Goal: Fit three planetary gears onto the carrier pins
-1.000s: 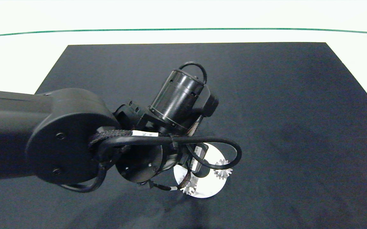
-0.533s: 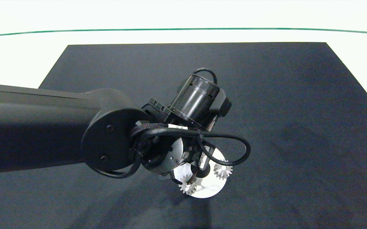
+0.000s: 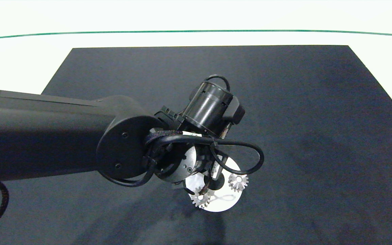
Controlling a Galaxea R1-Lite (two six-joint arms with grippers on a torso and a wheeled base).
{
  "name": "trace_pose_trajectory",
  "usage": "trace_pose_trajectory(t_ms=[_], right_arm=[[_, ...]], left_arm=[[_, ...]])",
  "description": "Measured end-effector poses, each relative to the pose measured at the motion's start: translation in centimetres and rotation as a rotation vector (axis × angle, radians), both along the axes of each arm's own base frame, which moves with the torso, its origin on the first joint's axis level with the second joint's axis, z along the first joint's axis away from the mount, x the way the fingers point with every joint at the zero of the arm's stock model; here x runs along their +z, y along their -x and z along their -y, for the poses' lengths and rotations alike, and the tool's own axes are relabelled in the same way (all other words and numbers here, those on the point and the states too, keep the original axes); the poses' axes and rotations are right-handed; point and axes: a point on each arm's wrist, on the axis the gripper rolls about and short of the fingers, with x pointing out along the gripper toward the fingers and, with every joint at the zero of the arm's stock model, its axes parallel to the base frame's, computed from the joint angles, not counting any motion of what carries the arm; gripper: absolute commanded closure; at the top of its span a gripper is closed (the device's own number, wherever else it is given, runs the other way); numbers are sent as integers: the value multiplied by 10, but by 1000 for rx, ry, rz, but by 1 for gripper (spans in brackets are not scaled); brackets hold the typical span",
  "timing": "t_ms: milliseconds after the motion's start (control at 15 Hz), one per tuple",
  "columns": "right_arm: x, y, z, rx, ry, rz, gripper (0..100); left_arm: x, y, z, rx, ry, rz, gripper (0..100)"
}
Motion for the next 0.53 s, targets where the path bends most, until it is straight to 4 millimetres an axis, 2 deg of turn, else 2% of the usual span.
trace_pose_trajectory(t_ms=[533], right_arm=[[0,0,0,0,0,0,0]], left_arm=[[0,-2,0,4,1,0,96]])
